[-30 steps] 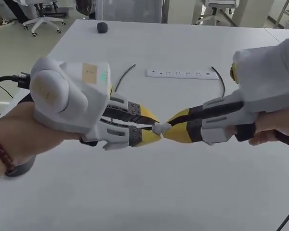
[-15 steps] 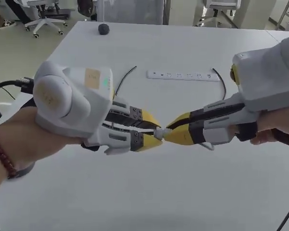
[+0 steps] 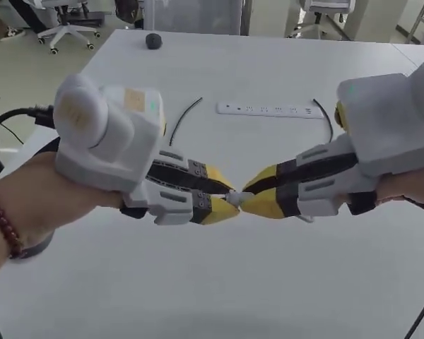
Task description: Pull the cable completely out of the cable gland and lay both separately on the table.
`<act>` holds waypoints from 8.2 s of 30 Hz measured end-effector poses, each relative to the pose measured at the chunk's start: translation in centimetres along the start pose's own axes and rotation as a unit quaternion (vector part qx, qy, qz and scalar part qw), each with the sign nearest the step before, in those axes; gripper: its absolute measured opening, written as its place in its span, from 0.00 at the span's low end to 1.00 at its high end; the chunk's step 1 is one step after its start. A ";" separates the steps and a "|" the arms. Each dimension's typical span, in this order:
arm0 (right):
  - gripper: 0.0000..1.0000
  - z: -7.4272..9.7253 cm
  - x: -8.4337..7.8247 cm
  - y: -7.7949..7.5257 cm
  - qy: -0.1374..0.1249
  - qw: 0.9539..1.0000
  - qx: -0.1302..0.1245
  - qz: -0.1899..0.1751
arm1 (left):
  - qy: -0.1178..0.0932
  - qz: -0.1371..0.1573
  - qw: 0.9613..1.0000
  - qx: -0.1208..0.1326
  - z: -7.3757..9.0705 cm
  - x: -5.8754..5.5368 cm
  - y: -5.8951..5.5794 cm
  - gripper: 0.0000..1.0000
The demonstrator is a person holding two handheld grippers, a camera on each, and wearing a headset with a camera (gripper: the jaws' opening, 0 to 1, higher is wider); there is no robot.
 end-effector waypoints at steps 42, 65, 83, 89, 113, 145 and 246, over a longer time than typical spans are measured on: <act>0.02 1.6 0.2 -0.2 0.000 0.991 -0.028 0.132 | -0.026 0.130 0.991 -0.018 0.7 0.1 0.4 0.15; 0.00 1.1 -0.4 0.2 0.032 0.989 0.003 0.141 | -0.017 0.105 0.994 -0.029 0.8 -0.2 -0.1 0.15; 0.00 0.9 -1.1 -0.1 0.068 0.985 -0.020 0.159 | -0.014 0.095 0.995 -0.019 0.5 -0.4 0.5 0.15; 0.00 1.1 -1.7 -0.1 0.083 0.985 -0.025 0.152 | -0.012 0.088 0.996 -0.016 0.8 -0.3 0.5 0.15; 0.00 2.5 -9.1 -1.2 0.229 0.966 -0.044 0.108 | 0.011 0.053 0.998 -0.013 0.1 -0.9 1.2 0.16; 0.00 4.2 -17.7 -3.6 0.313 0.948 -0.059 0.014 | 0.028 0.046 0.998 -0.009 -0.9 -1.7 1.5 0.16; 0.00 1.8 -6.3 -1.3 0.140 0.983 -0.068 0.093 | 0.020 0.049 0.998 0.018 -1.0 -1.8 1.8 0.16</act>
Point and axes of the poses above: the centre of the closed fingertips' face, and the gripper's own axes: z roughly backward along the fingers, y roughly to its left, x roughly out of its top, the point moved 7 cm from there along z, roughly backward along the fingers, and after that the axes turned 6 degrees about z, right-handed, at the moved point
